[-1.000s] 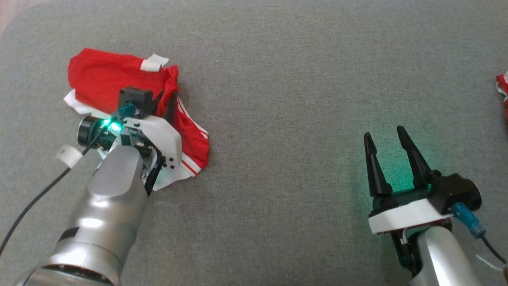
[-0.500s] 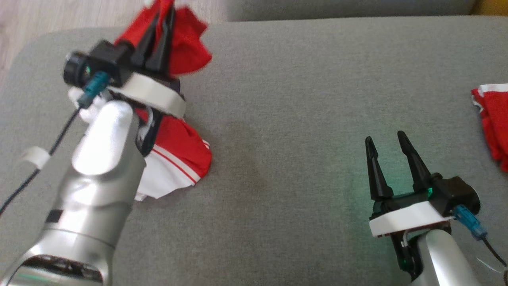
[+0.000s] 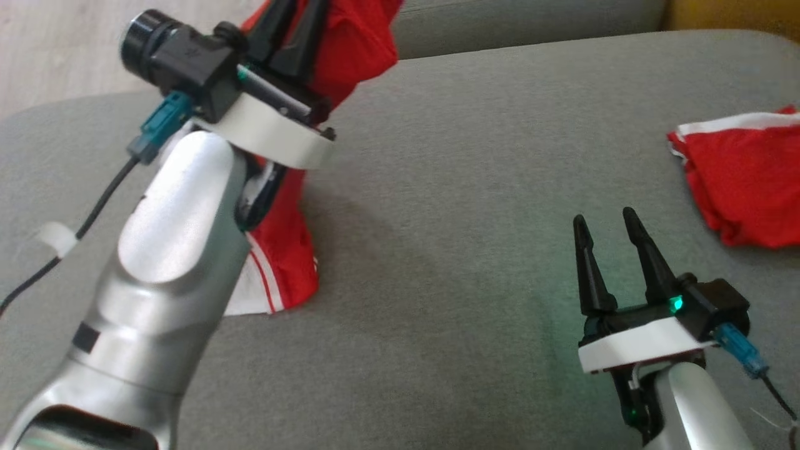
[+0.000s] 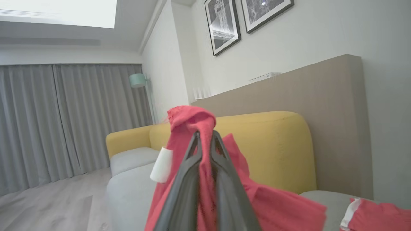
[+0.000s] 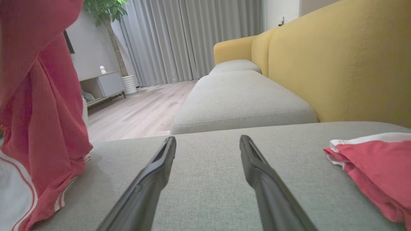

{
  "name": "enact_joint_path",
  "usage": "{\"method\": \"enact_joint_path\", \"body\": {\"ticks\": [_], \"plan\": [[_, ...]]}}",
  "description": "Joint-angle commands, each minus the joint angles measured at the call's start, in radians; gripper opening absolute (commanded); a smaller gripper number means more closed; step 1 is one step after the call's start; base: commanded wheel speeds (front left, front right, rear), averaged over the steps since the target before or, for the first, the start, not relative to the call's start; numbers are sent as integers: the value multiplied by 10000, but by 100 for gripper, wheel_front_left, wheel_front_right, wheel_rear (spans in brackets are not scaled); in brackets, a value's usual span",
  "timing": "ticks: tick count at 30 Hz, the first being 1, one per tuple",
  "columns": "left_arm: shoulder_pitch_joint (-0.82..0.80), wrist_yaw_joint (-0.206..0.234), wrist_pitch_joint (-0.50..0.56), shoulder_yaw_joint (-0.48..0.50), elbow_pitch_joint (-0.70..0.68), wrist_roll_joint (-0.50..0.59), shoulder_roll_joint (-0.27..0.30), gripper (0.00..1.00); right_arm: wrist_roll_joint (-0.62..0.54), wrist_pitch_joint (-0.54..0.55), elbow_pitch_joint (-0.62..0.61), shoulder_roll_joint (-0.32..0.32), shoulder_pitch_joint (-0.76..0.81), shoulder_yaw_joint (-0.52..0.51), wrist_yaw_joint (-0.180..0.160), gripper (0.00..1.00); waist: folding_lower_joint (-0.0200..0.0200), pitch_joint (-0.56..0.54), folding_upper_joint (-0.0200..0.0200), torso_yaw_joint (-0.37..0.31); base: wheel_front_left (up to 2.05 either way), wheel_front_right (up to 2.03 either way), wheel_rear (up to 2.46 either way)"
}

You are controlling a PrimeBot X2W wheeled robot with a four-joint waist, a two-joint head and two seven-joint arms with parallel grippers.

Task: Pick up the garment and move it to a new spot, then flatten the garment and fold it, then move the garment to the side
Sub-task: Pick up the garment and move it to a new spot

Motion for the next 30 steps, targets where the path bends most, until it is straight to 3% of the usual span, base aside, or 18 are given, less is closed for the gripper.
{"method": "enact_joint_path", "body": {"ticks": [1,8,9,10,11,18,25,30], "plan": [[-362,72,66,240,-397,-47,154,0,103,-109,-358,-39,-178,258,-7,100,1,-14,-1,-257,0,0,0],[-449,464,408,-221,-268,-4,-517,0,319,-109,-451,-39,-427,548,-7,100,1,265,-1,-1262,0,0,0],[-453,518,439,-304,-111,-9,-601,20,357,-109,-453,-39,-472,603,-7,100,1,319,-1,-1406,0,0,0],[-448,577,429,-386,54,-18,-683,90,396,-109,-454,-39,-513,664,-7,100,1,369,-1,-1540,0,0,0],[-427,603,432,-495,251,-47,-760,100,441,-109,-462,-39,-548,725,-7,100,1,411,-1,-1661,0,0,0],[-282,484,228,-1318,1474,-66,-964,100,587,-109,-529,-39,-567,738,-7,100,1,560,-1,-1915,0,0,0],[-314,726,-263,-976,2086,-128,-544,100,354,-109,-534,-39,-401,393,-7,100,1,404,-1,-1165,0,0,0],[223,1173,-618,-342,2123,-367,99,100,172,-109,-549,-39,-272,135,-7,100,1,184,-1,-454,0,0,0]]}}
